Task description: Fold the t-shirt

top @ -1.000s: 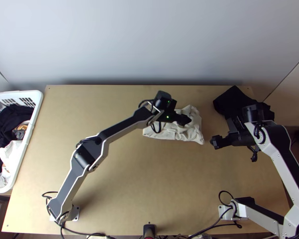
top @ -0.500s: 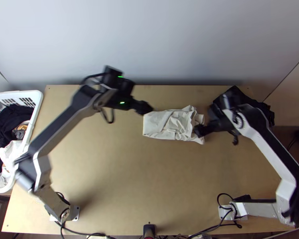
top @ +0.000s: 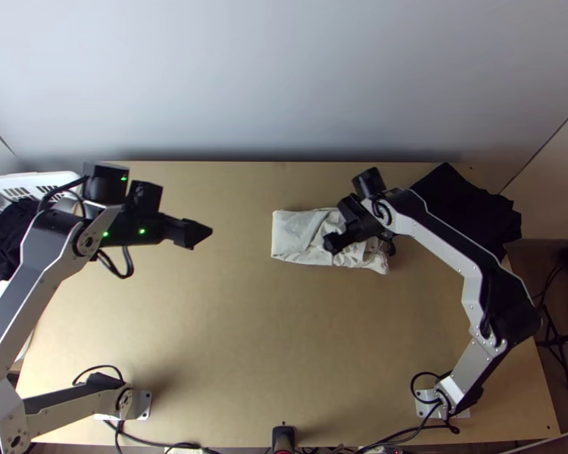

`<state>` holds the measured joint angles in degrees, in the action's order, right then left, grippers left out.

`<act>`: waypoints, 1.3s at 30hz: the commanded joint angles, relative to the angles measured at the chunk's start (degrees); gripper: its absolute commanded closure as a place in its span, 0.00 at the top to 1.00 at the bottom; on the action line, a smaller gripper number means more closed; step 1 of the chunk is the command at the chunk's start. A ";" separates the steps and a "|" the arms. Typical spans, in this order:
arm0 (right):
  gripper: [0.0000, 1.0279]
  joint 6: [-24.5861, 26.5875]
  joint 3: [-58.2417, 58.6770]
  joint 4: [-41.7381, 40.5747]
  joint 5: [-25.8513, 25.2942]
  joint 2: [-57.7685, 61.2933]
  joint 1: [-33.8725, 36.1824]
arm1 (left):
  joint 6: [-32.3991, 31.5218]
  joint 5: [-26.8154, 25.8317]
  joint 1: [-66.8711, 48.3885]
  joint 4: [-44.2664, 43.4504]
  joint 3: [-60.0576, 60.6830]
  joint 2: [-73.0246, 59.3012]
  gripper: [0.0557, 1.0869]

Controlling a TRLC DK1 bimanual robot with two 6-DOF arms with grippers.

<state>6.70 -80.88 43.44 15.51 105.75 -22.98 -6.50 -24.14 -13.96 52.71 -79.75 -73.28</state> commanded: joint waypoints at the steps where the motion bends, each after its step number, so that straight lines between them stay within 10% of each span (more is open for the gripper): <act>1: 0.97 4.64 7.67 -1.69 1.28 -0.20 12.26 | 0.53 1.20 5.61 1.87 5.13 5.95 0.96; 9: 0.97 9.91 13.91 -1.08 1.72 -11.62 18.06 | 0.61 3.14 6.31 2.66 6.62 6.92 0.96; 19: 0.97 18.44 23.05 -11.54 -5.75 -25.16 -2.77 | 3.16 4.63 9.82 5.48 9.08 9.64 0.96; 39: 0.97 36.02 33.68 -39.49 -15.33 -14.52 -8.75 | 3.51 4.98 13.60 8.38 13.65 16.76 0.96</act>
<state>39.11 -49.47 11.05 2.87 87.66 -31.73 -3.11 -19.22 -1.23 60.60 -67.51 -58.33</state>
